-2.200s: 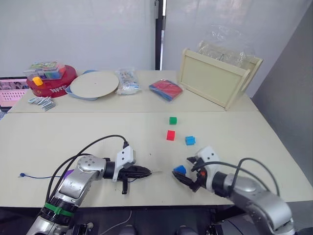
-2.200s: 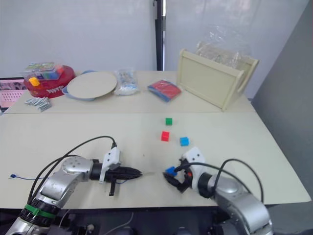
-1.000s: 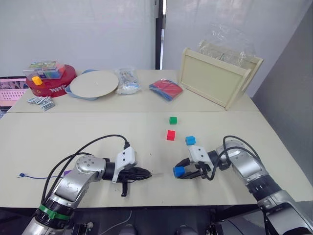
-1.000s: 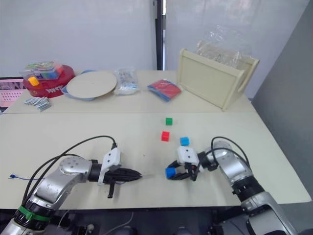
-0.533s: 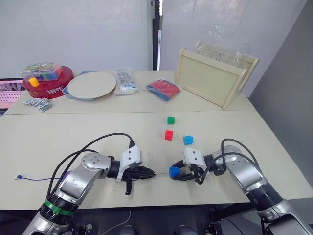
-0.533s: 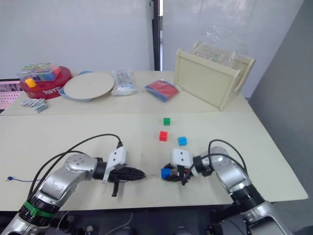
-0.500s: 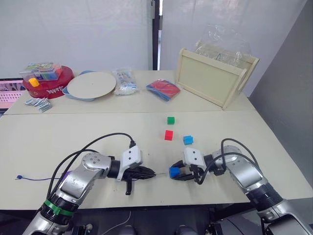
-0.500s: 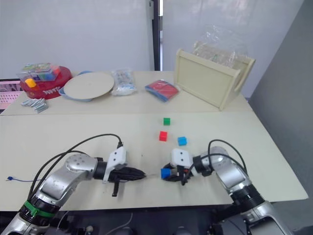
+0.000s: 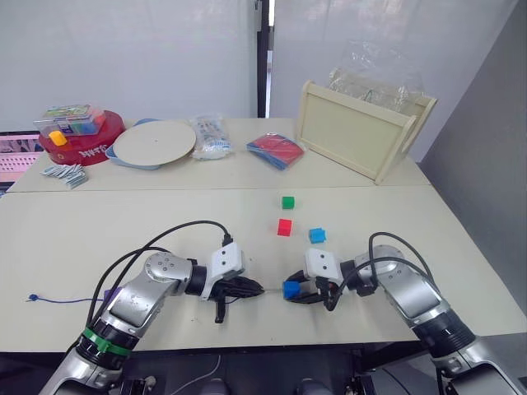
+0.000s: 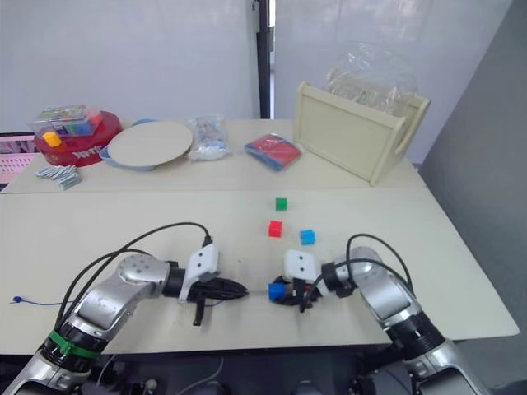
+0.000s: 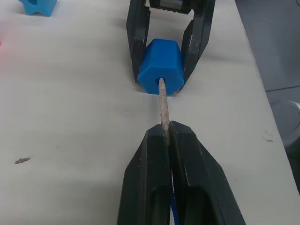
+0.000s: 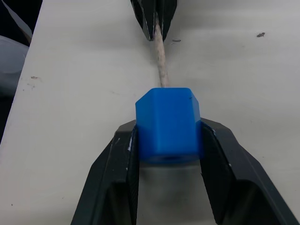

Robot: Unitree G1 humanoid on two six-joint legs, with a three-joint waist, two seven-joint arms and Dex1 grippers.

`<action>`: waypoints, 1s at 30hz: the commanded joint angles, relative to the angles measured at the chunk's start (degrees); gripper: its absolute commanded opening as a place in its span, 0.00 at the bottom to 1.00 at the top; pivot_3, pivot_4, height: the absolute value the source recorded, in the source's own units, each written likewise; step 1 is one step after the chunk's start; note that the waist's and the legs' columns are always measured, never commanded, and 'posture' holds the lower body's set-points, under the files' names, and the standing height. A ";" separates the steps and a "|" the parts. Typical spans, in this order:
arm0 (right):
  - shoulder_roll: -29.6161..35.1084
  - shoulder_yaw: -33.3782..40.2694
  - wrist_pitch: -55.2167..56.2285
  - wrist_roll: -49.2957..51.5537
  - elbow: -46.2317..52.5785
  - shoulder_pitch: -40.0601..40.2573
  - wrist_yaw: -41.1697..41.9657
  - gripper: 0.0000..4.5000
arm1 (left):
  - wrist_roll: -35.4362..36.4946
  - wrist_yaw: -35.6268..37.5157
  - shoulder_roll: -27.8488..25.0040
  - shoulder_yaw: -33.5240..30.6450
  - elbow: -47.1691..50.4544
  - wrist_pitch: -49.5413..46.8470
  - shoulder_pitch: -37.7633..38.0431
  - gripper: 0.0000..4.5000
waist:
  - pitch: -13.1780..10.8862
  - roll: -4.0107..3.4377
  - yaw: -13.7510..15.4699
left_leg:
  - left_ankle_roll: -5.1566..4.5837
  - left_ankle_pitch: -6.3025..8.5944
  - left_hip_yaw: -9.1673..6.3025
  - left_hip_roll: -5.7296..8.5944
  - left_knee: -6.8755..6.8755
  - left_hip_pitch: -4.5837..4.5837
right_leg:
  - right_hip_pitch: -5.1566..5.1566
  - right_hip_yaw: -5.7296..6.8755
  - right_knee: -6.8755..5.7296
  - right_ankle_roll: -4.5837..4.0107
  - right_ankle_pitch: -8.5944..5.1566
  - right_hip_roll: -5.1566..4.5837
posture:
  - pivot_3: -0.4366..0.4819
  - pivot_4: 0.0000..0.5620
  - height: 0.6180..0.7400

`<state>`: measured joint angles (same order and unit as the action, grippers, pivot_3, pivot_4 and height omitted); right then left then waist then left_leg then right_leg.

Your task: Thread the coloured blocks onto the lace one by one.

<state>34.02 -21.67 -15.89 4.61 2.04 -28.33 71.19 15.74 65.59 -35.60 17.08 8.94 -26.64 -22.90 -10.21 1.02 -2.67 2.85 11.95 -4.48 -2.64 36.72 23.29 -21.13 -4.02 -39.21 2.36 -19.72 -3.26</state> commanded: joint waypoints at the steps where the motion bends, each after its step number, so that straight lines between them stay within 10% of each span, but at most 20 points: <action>1: -0.44 -1.28 -1.46 -0.21 2.11 0.23 -0.24 0.29 | 0.62 0.22 0.70 0.08 1.46 -0.14 -1.42 0.00 | 0.00 0.00 0.11 | 0.00 0.00 0.00 0.00 0.00 0.03 | -0.01 0.00 0.00 0.00 0.00 0.00 | 0.48 0.27 1.00; 22: -2.80 -3.78 -6.66 -2.78 2.92 -0.50 -3.58 0.29 | -2.07 0.38 4.02 2.85 -1.40 2.94 -2.82 0.00 | 0.01 0.01 0.27 | 0.01 0.00 -0.01 0.04 0.05 -0.04 | 0.08 0.02 0.02 0.00 0.00 -0.04 | 0.48 0.27 1.00; 28: -1.91 -4.02 -7.66 -3.80 2.99 0.51 -4.83 0.29 | -0.47 2.61 -0.51 -1.05 0.65 4.32 -0.69 0.43 | 0.01 0.01 -0.08 | 0.00 0.00 -0.01 0.00 0.04 -0.10 | 0.09 0.01 -0.03 0.00 0.00 0.00 | 0.48 0.27 1.00; 30: -1.78 -4.08 -7.85 -3.81 2.89 0.41 -5.13 0.29 | 0.41 3.42 -1.91 -2.35 1.11 4.45 0.01 0.43 | 0.01 0.01 -0.12 | 0.00 0.00 -0.01 -0.02 0.04 -0.11 | 0.09 0.01 -0.03 0.00 0.00 0.02 | 0.48 0.27 1.00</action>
<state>32.10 -24.06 -22.59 2.90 5.77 -28.72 67.44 14.49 68.03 -36.44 17.27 8.15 -23.53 -23.44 -10.20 1.03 -2.79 2.86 11.95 -4.49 -2.66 36.76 23.18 -21.03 -4.01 -39.24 2.36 -19.72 -3.24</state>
